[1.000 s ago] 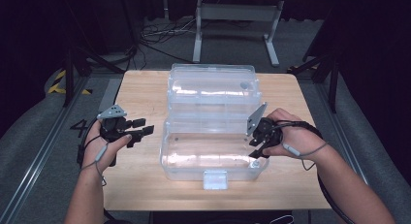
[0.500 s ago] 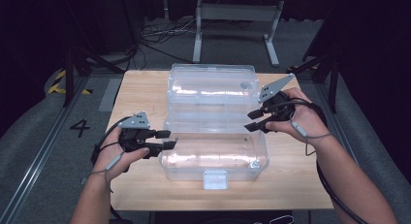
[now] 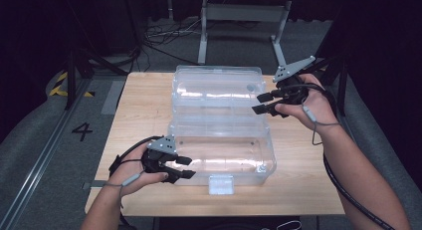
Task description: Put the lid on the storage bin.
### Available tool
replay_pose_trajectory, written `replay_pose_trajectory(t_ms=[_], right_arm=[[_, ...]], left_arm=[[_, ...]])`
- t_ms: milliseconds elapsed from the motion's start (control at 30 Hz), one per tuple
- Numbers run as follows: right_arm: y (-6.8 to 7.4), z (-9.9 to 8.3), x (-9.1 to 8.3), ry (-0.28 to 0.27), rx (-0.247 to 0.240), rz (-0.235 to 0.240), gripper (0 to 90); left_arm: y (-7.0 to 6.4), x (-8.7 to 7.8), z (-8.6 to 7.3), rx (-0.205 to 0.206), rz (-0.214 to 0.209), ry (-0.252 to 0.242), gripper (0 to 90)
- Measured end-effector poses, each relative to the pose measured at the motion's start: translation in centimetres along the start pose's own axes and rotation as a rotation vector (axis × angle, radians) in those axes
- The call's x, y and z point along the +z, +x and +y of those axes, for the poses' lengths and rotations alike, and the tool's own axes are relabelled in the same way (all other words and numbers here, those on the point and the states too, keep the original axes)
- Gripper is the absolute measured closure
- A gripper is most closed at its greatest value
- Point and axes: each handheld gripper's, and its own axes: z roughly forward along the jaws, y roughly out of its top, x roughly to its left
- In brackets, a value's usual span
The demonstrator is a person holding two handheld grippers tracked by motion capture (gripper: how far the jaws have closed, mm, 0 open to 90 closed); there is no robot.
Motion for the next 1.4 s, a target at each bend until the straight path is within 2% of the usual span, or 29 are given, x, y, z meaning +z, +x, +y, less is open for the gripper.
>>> replay_pose_trajectory(t_ms=[67, 300, 400, 567, 633, 700, 900, 967, 1067, 1233, 1400], right_arm=[[-0.6, 0.2, 0.2, -0.008, 0.016, -0.010, 51.5], [-2.6, 1.0, 0.9, -0.025, 0.026, -0.046, 50.1], [-3.3, 1.4, 1.5, -0.026, 0.030, -0.033, 50.3], [-3.8, 1.9, 2.5, -0.005, 0.005, -0.016, 50.3], [-3.9, 2.1, 2.8, -0.005, -0.002, -0.009, 50.3], [-3.9, 2.4, 3.5, 0.004, -0.016, 0.017, 50.3], [-3.3, 3.0, 4.5, 0.013, -0.039, 0.067, 52.4], [-3.1, 3.2, 4.8, 0.018, -0.046, 0.075, 52.9], [-2.8, 3.3, 5.0, 0.021, -0.055, 0.085, 53.4], [-2.3, 3.5, 5.6, 0.029, -0.061, 0.114, 55.3], [-2.1, 3.6, 6.3, 0.048, -0.080, 0.115, 55.6]], left_arm=[[0.0, 0.4, -0.1, 0.001, -0.001, 0.017, 54.7], [-0.1, 1.2, -0.4, -0.003, -0.013, 0.042, 55.5], [-0.1, 1.6, -0.5, -0.004, -0.028, 0.050, 56.0], [-0.2, 2.0, -0.8, -0.007, -0.032, 0.063, 57.1], [-0.2, 2.1, -0.8, -0.004, -0.025, 0.068, 57.3], [-0.2, 2.1, -0.9, -0.002, -0.016, 0.076, 57.7], [-0.2, 2.1, -1.1, 0.004, 0.002, 0.077, 60.6], [-0.3, 2.0, -1.0, 0.006, -0.002, 0.059, 61.6], [-0.5, 1.3, -0.7, 0.010, -0.025, 0.008, 61.2], [-0.7, 1.1, -0.6, 0.025, -0.018, 0.007, 60.5], [-0.8, 0.5, -0.5, 0.031, -0.031, -0.023, 60.0]])
